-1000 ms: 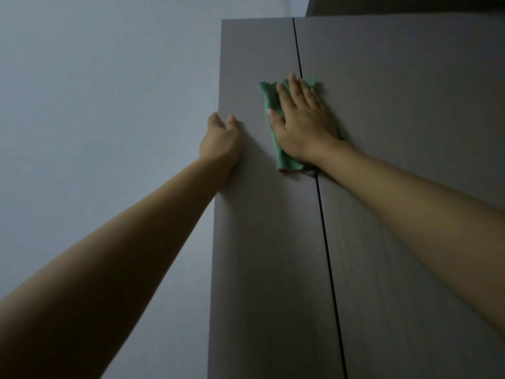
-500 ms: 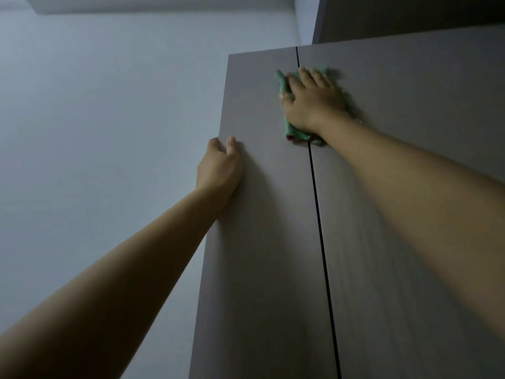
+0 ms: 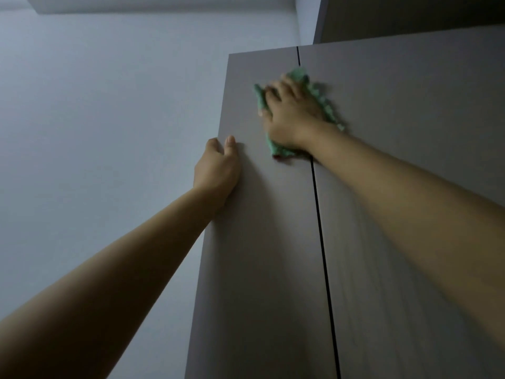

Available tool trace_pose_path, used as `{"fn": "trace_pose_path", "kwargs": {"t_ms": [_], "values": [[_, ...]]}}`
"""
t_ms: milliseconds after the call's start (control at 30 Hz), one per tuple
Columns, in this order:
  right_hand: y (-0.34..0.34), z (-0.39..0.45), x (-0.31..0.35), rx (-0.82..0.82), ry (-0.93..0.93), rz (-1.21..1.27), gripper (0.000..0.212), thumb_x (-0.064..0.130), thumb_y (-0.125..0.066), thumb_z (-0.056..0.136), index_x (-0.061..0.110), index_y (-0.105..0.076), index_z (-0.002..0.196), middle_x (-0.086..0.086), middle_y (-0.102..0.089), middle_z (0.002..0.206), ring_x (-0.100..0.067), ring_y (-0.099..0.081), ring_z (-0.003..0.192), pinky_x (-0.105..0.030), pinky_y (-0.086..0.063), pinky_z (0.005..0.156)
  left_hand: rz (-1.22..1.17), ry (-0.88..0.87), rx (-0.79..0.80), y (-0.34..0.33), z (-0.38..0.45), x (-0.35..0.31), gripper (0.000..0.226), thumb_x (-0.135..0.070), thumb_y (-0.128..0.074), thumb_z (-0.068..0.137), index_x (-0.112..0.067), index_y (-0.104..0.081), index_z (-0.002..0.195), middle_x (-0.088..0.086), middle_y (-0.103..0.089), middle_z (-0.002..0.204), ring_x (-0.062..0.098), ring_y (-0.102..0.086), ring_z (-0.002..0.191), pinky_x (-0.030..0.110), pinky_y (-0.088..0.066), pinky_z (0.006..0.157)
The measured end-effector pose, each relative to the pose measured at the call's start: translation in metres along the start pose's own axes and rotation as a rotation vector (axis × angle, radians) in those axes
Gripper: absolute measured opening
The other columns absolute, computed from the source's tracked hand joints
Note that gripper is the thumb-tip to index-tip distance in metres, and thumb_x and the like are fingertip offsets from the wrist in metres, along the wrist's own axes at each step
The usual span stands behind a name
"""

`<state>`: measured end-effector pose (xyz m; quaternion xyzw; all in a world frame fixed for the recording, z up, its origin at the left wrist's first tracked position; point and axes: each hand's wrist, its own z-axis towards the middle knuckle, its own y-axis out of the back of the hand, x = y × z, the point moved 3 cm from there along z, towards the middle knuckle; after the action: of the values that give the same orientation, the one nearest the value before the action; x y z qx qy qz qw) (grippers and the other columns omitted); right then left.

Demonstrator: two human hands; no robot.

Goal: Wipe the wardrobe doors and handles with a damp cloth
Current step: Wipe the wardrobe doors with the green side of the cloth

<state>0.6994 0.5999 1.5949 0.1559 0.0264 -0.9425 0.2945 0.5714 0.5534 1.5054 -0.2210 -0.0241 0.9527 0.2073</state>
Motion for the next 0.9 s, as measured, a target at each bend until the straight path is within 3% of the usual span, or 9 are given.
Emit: {"fn": "trace_pose_path", "kwargs": {"t_ms": [133, 200, 267, 333, 500, 633, 767, 833, 900], "values": [[-0.006, -0.047, -0.005, 0.001, 0.195, 0.015, 0.059, 0.044, -0.023, 0.102, 0.020, -0.008, 0.153, 0.000, -0.002, 0.161, -0.015, -0.002, 0.147, -0.031, 0.001, 0.116, 0.020, -0.010, -0.009, -0.001, -0.004, -0.001, 0.040, -0.047, -0.030, 0.102, -0.013, -0.047, 0.117, 0.005, -0.053, 0.108, 0.027, -0.050, 0.100, 0.032, -0.034, 0.080], [-0.002, -0.027, -0.025, 0.017, 0.099, -0.013, 0.058, 0.042, -0.021, 0.102, 0.018, -0.009, 0.153, -0.002, -0.003, 0.161, -0.017, -0.003, 0.147, -0.032, 0.001, 0.117, 0.102, -0.027, -0.014, -0.001, -0.007, -0.003, 0.047, -0.045, -0.030, 0.102, -0.015, -0.040, 0.135, 0.011, -0.053, 0.126, 0.032, -0.049, 0.116, 0.036, -0.037, 0.089], [0.002, 0.001, -0.036, 0.018, -0.060, -0.016, 0.057, 0.040, -0.016, 0.103, 0.014, -0.010, 0.153, -0.004, -0.004, 0.161, -0.020, -0.003, 0.147, -0.035, 0.001, 0.118, 0.180, -0.051, -0.019, 0.001, -0.010, -0.006, 0.053, -0.044, -0.028, 0.102, -0.022, -0.023, 0.150, 0.013, -0.039, 0.145, 0.033, -0.038, 0.132, 0.041, -0.032, 0.104], [0.002, 0.007, -0.027, 0.021, -0.120, -0.011, 0.057, 0.039, -0.014, 0.102, 0.014, -0.008, 0.153, -0.005, -0.002, 0.161, -0.022, -0.001, 0.147, -0.037, 0.003, 0.119, 0.255, -0.110, -0.029, 0.002, -0.013, -0.012, 0.053, -0.043, -0.027, 0.103, -0.028, -0.017, 0.152, 0.011, -0.026, 0.152, 0.030, -0.027, 0.139, 0.044, -0.027, 0.110], [-0.004, -0.066, -0.016, -0.014, 0.185, 0.034, 0.055, 0.041, -0.019, 0.103, 0.021, -0.009, 0.153, 0.003, -0.004, 0.160, -0.013, -0.002, 0.147, -0.031, 0.002, 0.117, 0.365, -0.188, -0.041, -0.009, -0.009, -0.036, 0.044, -0.039, -0.026, 0.102, -0.025, -0.037, 0.142, 0.010, -0.021, 0.153, 0.029, -0.021, 0.140, 0.045, -0.023, 0.110], [0.008, -0.053, -0.070, 0.049, 0.052, 0.011, 0.055, 0.041, -0.020, 0.103, 0.020, -0.009, 0.153, 0.002, -0.004, 0.161, -0.014, -0.002, 0.147, -0.031, 0.001, 0.118, 0.442, -0.157, 0.026, -0.021, -0.015, -0.036, 0.056, -0.045, -0.024, 0.102, -0.024, -0.016, 0.153, 0.011, 0.002, 0.161, 0.027, 0.003, 0.148, 0.044, -0.002, 0.117], [0.005, -0.066, -0.054, 0.061, 0.061, -0.003, 0.056, 0.042, -0.017, 0.103, 0.017, -0.009, 0.153, -0.001, -0.003, 0.161, -0.017, -0.001, 0.147, -0.033, 0.004, 0.117, 0.390, -0.276, 0.032, -0.024, -0.022, -0.040, 0.049, -0.038, -0.026, 0.103, -0.019, -0.032, 0.148, 0.008, -0.016, 0.159, 0.021, -0.002, 0.148, 0.041, 0.007, 0.119], [-0.001, -0.095, -0.037, 0.046, 0.216, -0.003, 0.060, 0.046, -0.015, 0.099, 0.018, -0.008, 0.153, -0.001, -0.004, 0.161, -0.017, -0.001, 0.147, -0.033, 0.004, 0.117, 0.334, -0.283, 0.035, -0.022, -0.019, -0.045, 0.042, -0.033, -0.028, 0.102, -0.017, -0.048, 0.136, 0.009, -0.035, 0.148, 0.024, -0.017, 0.144, 0.046, 0.000, 0.119], [-0.001, -0.110, -0.031, 0.054, 0.296, 0.038, 0.065, 0.050, -0.012, 0.095, 0.020, -0.010, 0.153, 0.002, -0.006, 0.160, -0.015, -0.002, 0.147, -0.031, 0.004, 0.117, 0.286, -0.275, 0.014, -0.018, -0.021, -0.049, 0.036, -0.028, -0.032, 0.101, -0.019, -0.057, 0.126, 0.007, -0.044, 0.136, 0.025, -0.029, 0.136, 0.041, -0.012, 0.117]]}}
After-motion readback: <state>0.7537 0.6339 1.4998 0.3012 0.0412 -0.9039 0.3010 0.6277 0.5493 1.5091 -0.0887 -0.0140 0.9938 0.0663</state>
